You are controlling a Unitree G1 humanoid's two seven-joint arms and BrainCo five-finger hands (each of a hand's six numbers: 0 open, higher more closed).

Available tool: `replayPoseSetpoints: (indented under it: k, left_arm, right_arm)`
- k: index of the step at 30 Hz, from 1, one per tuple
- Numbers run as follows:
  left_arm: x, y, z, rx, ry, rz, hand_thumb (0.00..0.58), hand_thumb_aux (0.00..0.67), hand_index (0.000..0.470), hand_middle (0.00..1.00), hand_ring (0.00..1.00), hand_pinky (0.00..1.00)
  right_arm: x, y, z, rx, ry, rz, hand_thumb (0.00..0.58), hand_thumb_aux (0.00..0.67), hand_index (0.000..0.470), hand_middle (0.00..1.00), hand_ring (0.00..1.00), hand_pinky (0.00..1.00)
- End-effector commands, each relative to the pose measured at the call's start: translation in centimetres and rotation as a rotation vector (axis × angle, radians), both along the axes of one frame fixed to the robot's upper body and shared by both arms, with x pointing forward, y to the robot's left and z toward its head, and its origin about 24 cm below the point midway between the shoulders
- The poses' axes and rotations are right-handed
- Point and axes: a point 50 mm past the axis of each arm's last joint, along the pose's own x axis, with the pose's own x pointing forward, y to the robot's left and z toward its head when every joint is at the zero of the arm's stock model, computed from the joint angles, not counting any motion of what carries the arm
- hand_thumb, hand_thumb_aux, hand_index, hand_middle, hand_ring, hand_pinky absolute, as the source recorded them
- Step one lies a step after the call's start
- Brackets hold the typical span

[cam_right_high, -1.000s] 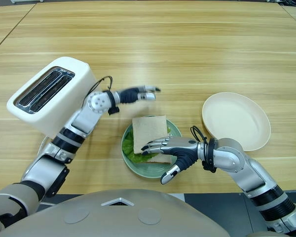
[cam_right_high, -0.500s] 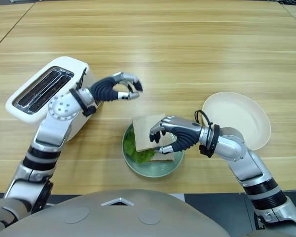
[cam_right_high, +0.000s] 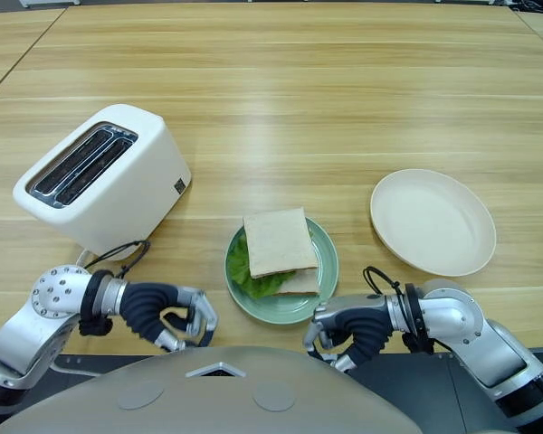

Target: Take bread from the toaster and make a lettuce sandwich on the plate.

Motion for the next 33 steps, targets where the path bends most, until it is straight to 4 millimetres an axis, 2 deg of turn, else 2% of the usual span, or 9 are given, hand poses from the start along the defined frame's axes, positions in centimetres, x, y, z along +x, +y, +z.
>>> replayPoseSetpoints:
  k: [1,11,26,27,29,30,31,32,33]
  left_arm:
    - [0.1,0.0,-2.0,0.111,0.006,-0.012,0.580,0.670,0.470,1.00,1.00,1.00]
    - [1.7,-0.1,-7.1,0.309,-0.020,0.075,0.580,0.670,0.470,1.00,1.00,1.00]
    - [6.0,-0.5,-9.2,0.379,-0.154,0.354,0.580,0.670,0.470,1.00,1.00,1.00]
    - [6.3,-0.5,-9.3,0.378,-0.159,0.383,0.573,0.599,0.420,1.00,1.00,1.00]
    - [7.0,-0.6,-9.3,0.379,-0.171,0.435,0.570,0.583,0.409,1.00,1.00,1.00]
    - [7.2,-0.6,-9.4,0.378,-0.174,0.455,0.572,0.594,0.417,1.00,1.00,1.00]
    - [7.4,-0.6,-9.4,0.377,-0.176,0.470,0.573,0.599,0.420,1.00,1.00,1.00]
    - [7.5,-0.6,-9.4,0.376,-0.177,0.478,0.541,0.497,0.348,1.00,1.00,1.00]
    - [7.6,-0.6,-9.4,0.373,-0.184,0.488,0.524,0.462,0.324,0.99,0.99,0.99]
  right_arm:
    - [-1.1,0.6,-1.0,-0.068,0.026,0.081,0.580,0.670,0.470,1.00,1.00,1.00]
    - [1.7,1.8,-3.2,-0.152,-0.157,-0.049,0.580,0.670,0.470,1.00,1.00,1.00]
    - [8.2,3.3,-2.3,-0.002,-0.401,-0.329,0.580,0.670,0.470,0.97,0.97,0.97]
    - [8.7,3.6,-2.3,0.002,-0.413,-0.340,0.580,0.670,0.470,0.96,0.96,0.96]
    - [10.0,4.1,-2.6,-0.009,-0.449,-0.364,0.580,0.670,0.470,0.95,0.95,0.95]
    - [10.5,4.3,-2.8,-0.017,-0.470,-0.375,0.580,0.670,0.470,0.93,0.93,0.93]
    - [11.0,4.4,-3.0,-0.019,-0.492,-0.391,0.580,0.670,0.470,0.71,0.71,0.71]
    - [11.4,4.5,-3.0,-0.015,-0.506,-0.404,0.580,0.670,0.470,0.51,0.51,0.51]
    - [11.8,4.5,-2.9,-0.002,-0.519,-0.419,0.580,0.670,0.470,0.50,0.50,0.50]
